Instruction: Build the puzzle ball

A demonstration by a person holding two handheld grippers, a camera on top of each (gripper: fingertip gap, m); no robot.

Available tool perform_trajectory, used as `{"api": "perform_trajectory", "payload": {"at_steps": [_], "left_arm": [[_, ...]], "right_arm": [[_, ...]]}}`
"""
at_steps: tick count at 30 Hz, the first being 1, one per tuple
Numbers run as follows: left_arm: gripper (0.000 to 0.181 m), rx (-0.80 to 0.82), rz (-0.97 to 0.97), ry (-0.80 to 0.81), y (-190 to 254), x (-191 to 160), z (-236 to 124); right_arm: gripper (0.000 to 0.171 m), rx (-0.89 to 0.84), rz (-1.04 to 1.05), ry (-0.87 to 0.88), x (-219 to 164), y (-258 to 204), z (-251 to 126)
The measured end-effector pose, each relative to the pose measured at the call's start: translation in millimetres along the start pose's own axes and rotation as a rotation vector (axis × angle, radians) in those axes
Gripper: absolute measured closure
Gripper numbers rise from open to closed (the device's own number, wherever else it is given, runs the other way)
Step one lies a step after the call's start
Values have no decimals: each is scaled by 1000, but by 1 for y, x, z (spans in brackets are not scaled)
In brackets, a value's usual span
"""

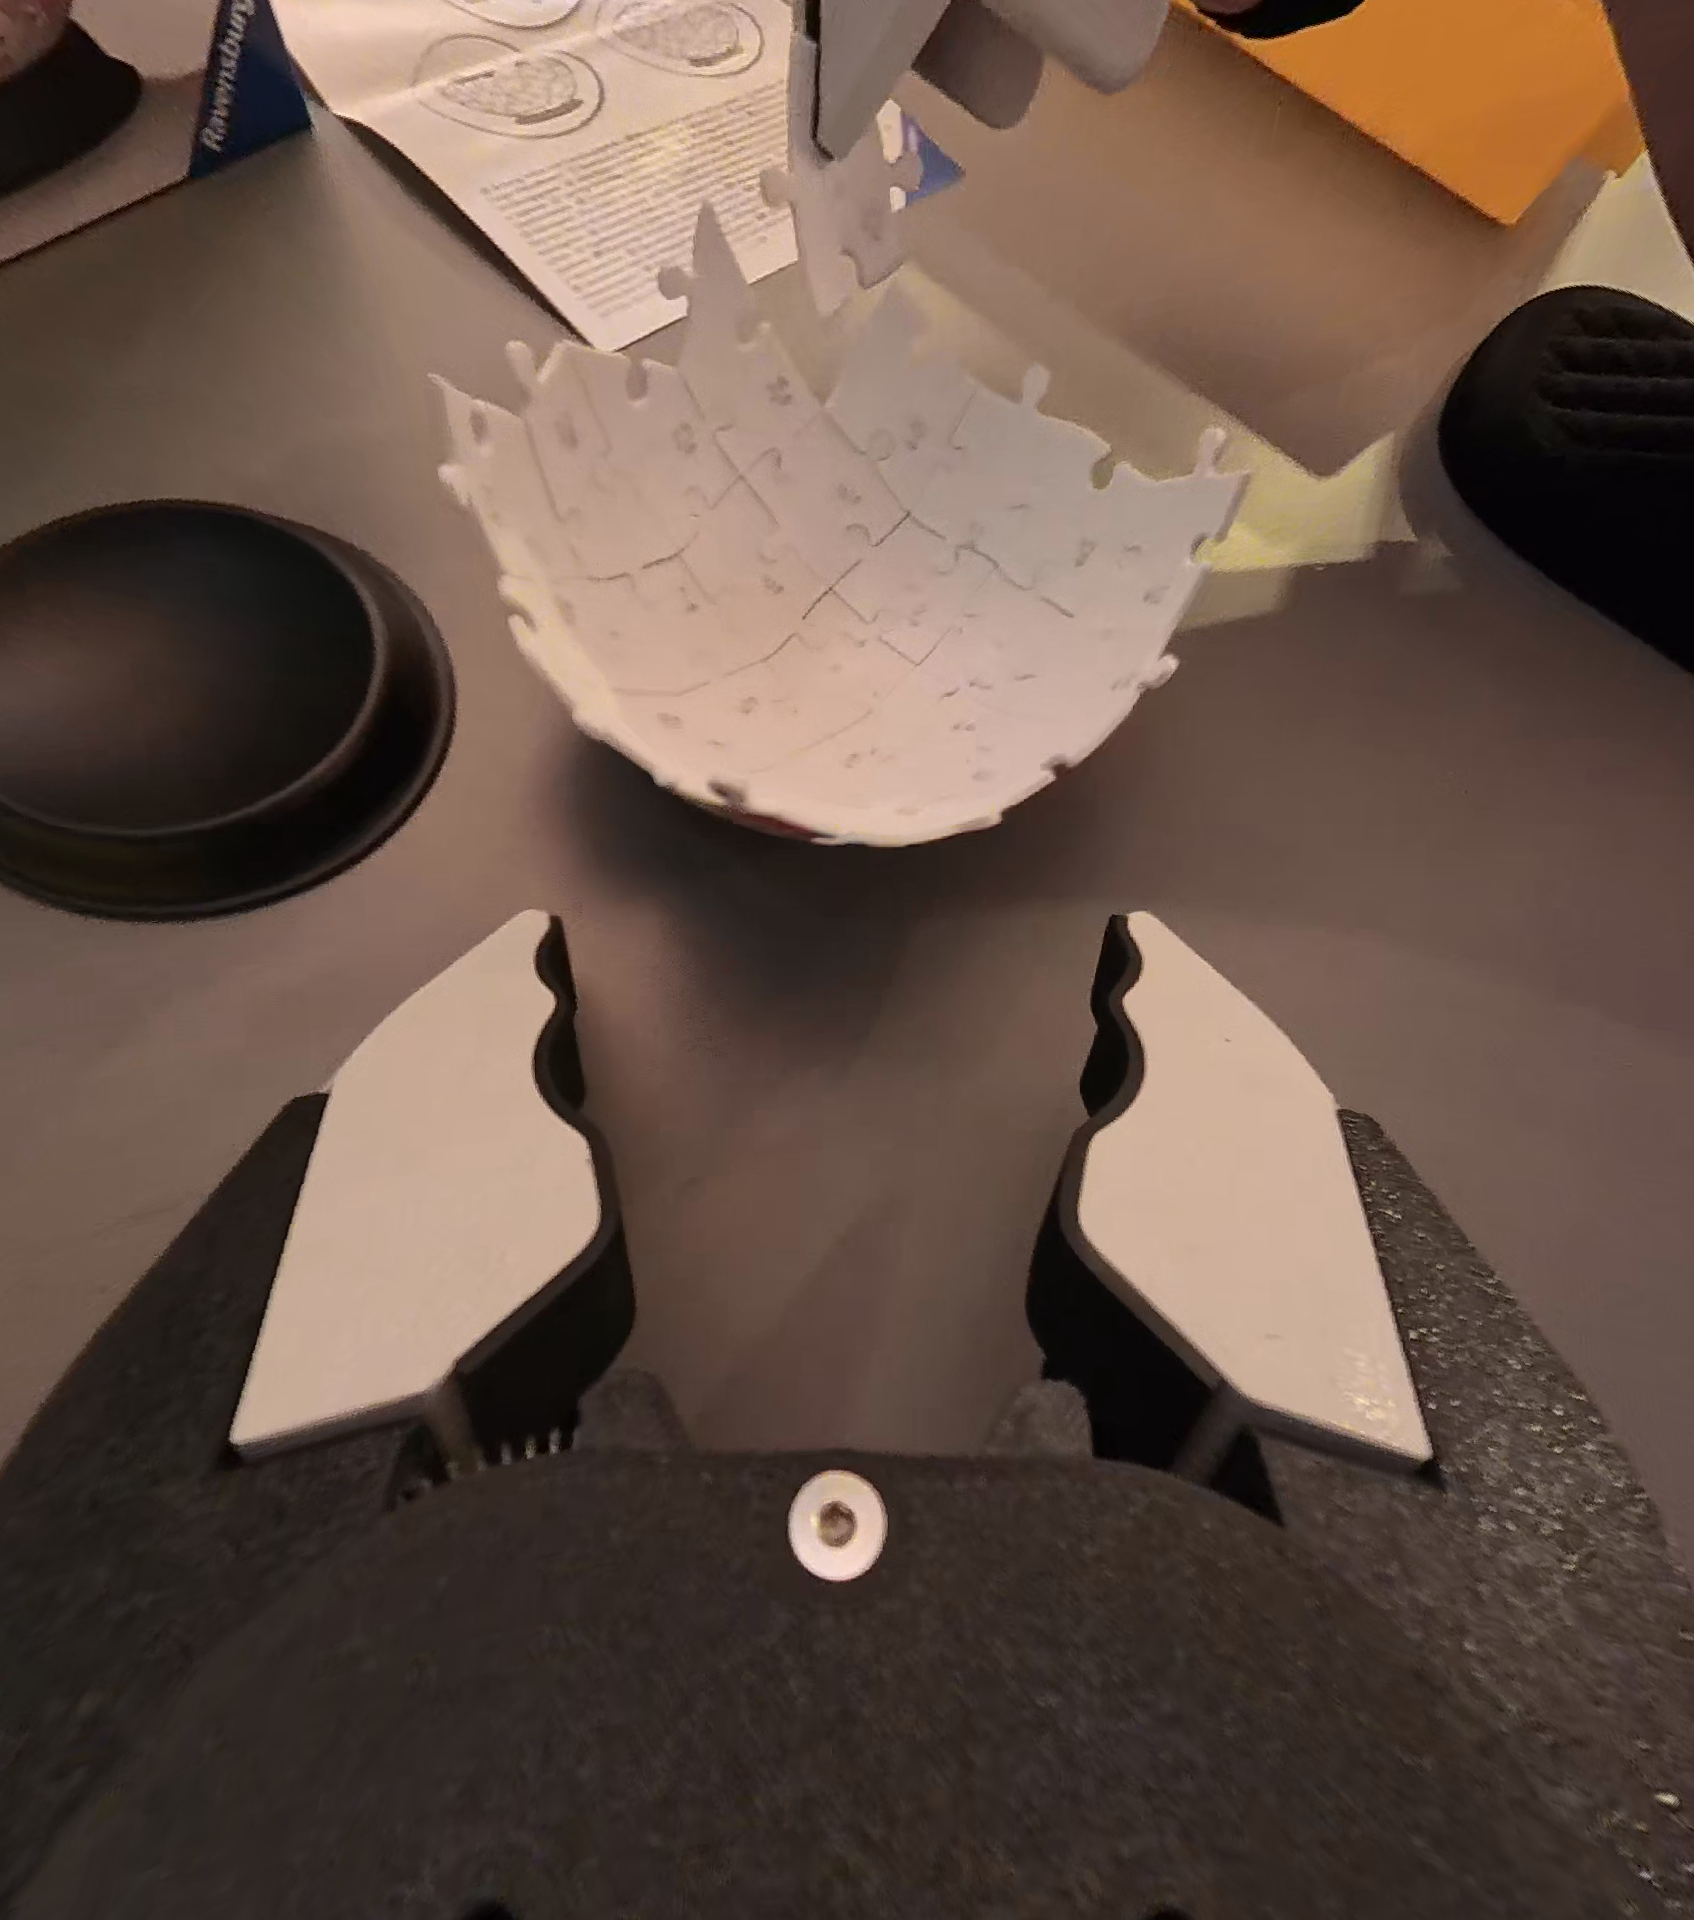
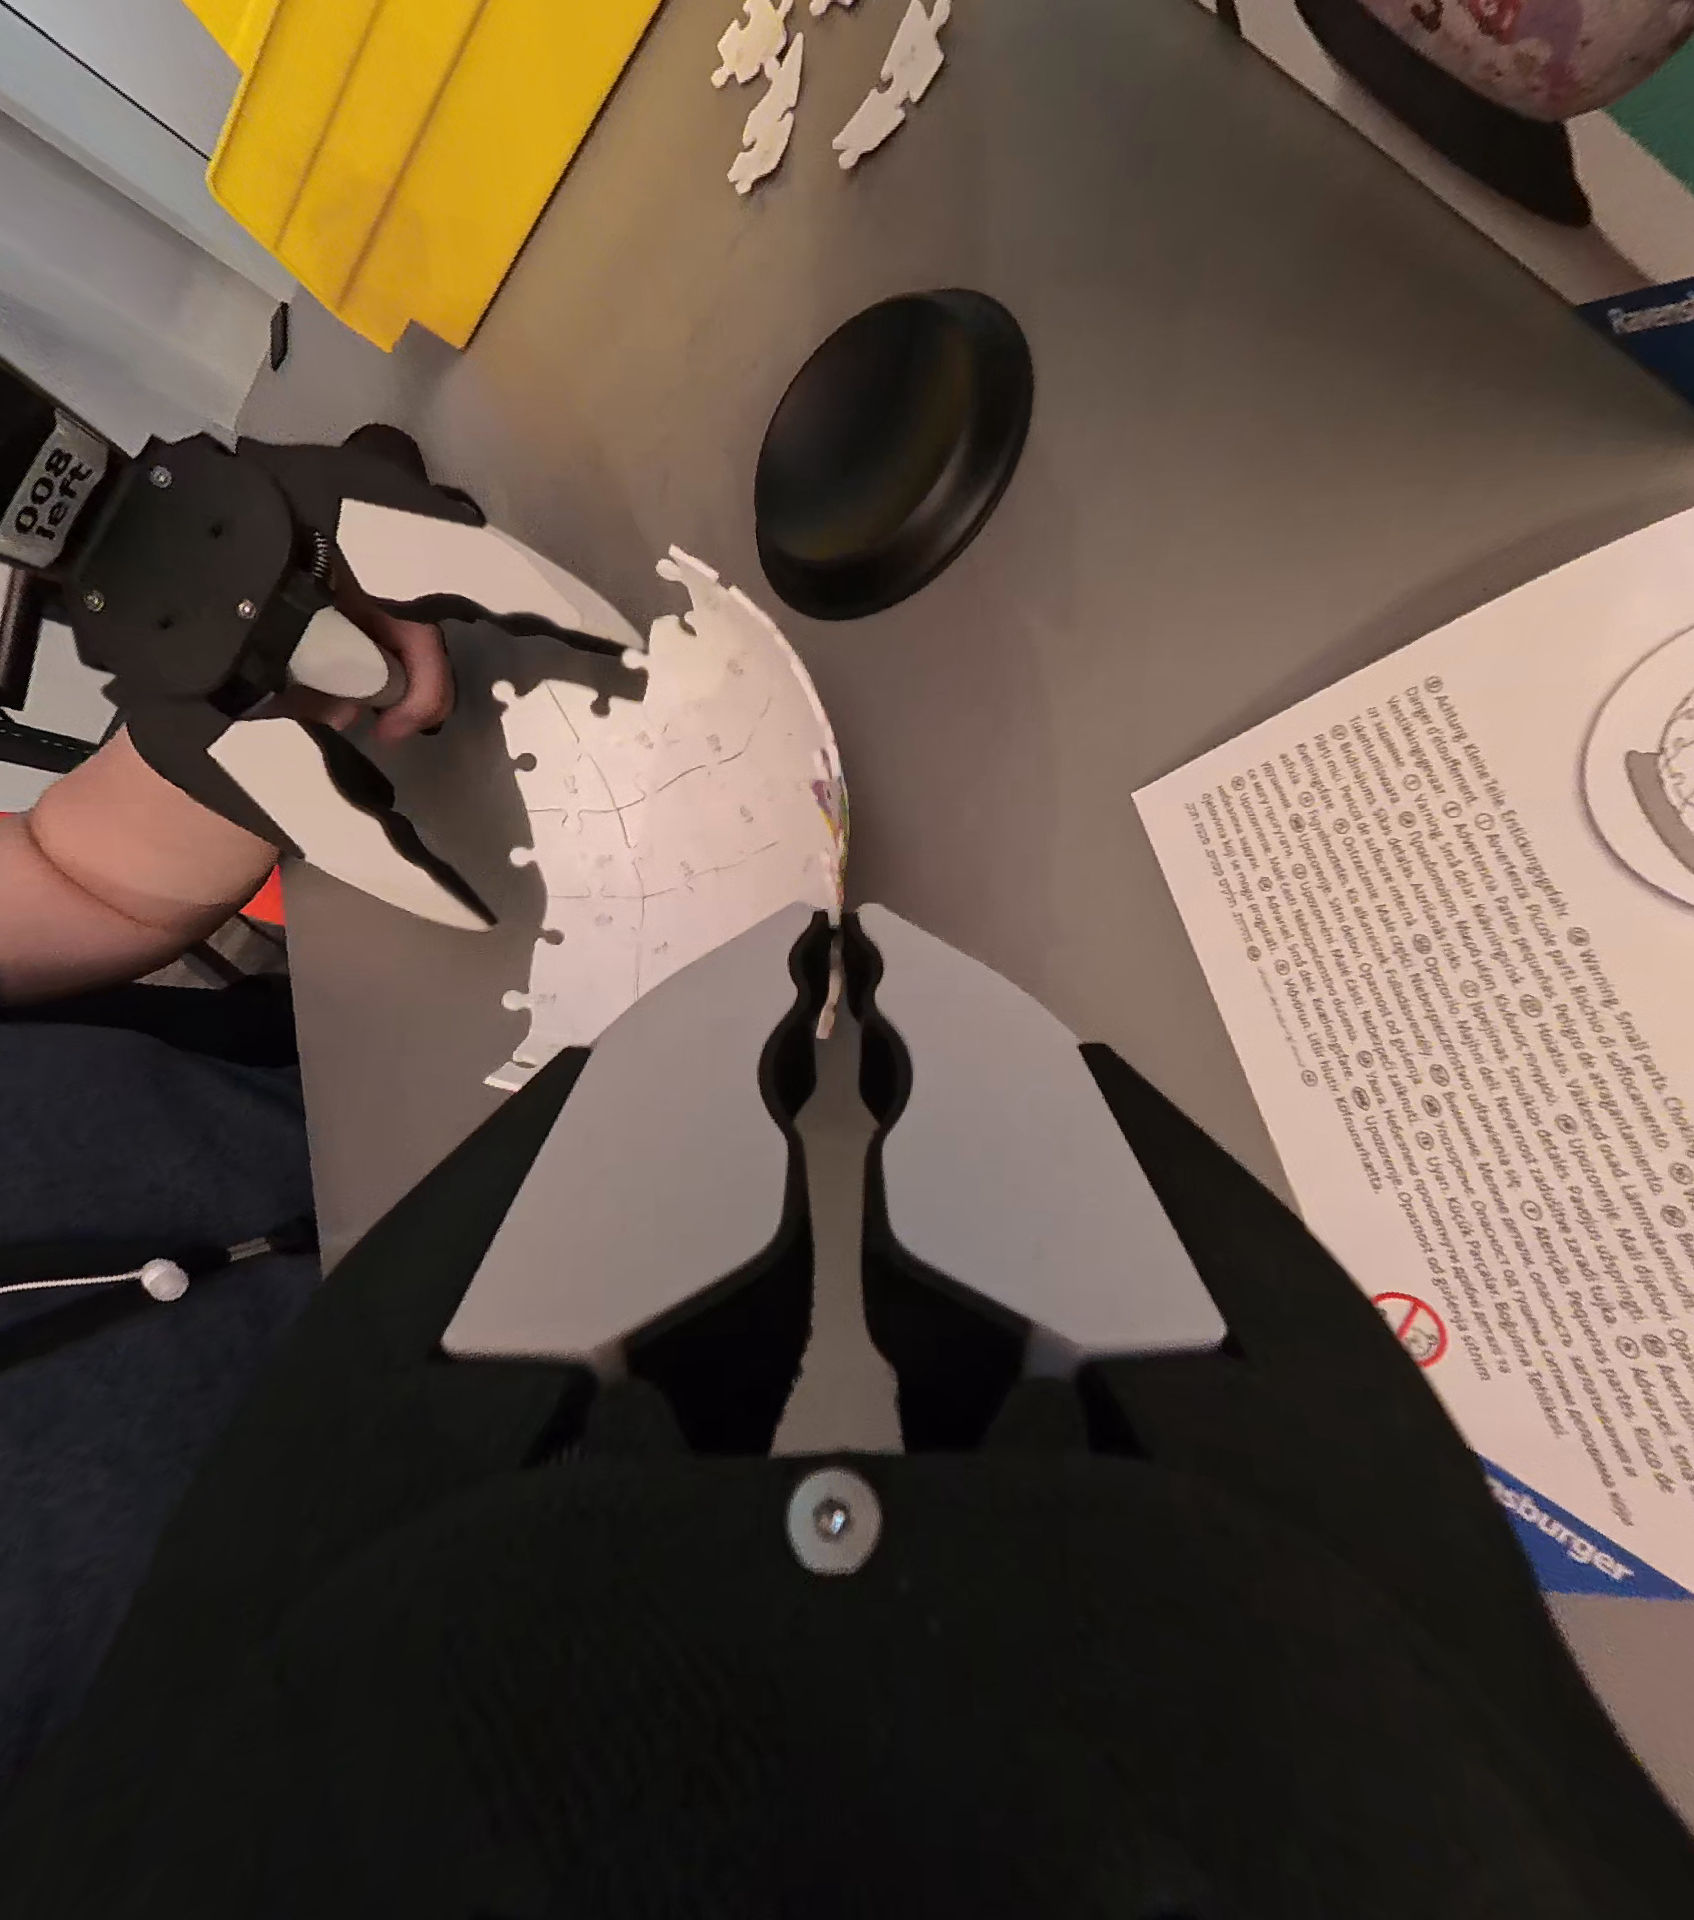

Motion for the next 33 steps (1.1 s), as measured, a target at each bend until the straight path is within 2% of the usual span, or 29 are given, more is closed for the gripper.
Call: {"api": "perform_trajectory", "payload": {"at_steps": [8, 16, 22, 33], "left_arm": [[85, 5, -52, 4, 8, 9, 16], [67, 97, 15, -39, 23, 15, 35], [59, 177, 77, -9, 25, 28, 48], [70, 261, 176, 3, 27, 47, 51]], "right_arm": [[168, -36, -16, -55, -7, -9, 4], [168, -137, -6, -108, -16, -7, 7], [168, -81, 94, -72, -26, 3, 6], [168, -54, 136, -62, -35, 17, 5]]}}
Point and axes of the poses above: each gripper's, where its closed fingertips meet, z out along the fingers, x out of its top, y = z × x across the jaws, the point moved 10 cm from there along -z, back along the fingers, and after that the axes turned 9 degrees about z, right-handed, at the moved point
